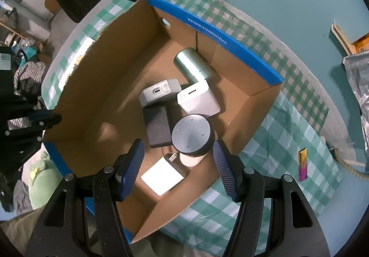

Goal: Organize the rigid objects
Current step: 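Carry the puck speaker with the right gripper into the box and release, then move the right tool back over the gold-and-pink SANY lighter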

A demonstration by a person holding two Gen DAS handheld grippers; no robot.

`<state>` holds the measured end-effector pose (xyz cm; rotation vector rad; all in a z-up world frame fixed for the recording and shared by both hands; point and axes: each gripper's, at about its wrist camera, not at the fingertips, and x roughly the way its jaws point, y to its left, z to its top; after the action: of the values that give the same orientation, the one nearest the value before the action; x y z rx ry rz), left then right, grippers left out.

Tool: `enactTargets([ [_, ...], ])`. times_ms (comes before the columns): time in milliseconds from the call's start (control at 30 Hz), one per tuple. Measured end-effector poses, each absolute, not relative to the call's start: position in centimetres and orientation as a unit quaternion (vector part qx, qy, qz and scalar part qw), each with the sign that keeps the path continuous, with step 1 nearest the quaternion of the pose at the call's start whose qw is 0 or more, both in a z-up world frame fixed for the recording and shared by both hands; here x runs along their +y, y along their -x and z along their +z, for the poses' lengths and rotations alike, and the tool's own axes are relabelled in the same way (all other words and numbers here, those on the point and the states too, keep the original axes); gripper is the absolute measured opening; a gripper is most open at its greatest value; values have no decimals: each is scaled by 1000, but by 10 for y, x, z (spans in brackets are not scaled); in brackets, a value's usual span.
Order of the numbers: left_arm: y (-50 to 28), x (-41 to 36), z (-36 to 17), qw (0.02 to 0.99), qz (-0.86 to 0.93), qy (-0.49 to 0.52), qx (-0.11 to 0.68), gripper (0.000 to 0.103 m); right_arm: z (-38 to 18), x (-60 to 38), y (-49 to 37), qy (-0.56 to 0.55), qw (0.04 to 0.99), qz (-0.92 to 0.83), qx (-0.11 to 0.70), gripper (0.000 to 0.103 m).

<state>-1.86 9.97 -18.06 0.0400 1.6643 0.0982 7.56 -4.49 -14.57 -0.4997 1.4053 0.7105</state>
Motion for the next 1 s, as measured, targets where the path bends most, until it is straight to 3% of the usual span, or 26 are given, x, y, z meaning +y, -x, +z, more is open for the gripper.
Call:
enactTargets([
  [533,21,101,-179,672,43,-14,739,5,-122,-84,-85,220,693,309,613,63],
  [1000,21,100,-177,671,45,-16,740,5,-142,-180,-134,202,707,244,633,63],
])
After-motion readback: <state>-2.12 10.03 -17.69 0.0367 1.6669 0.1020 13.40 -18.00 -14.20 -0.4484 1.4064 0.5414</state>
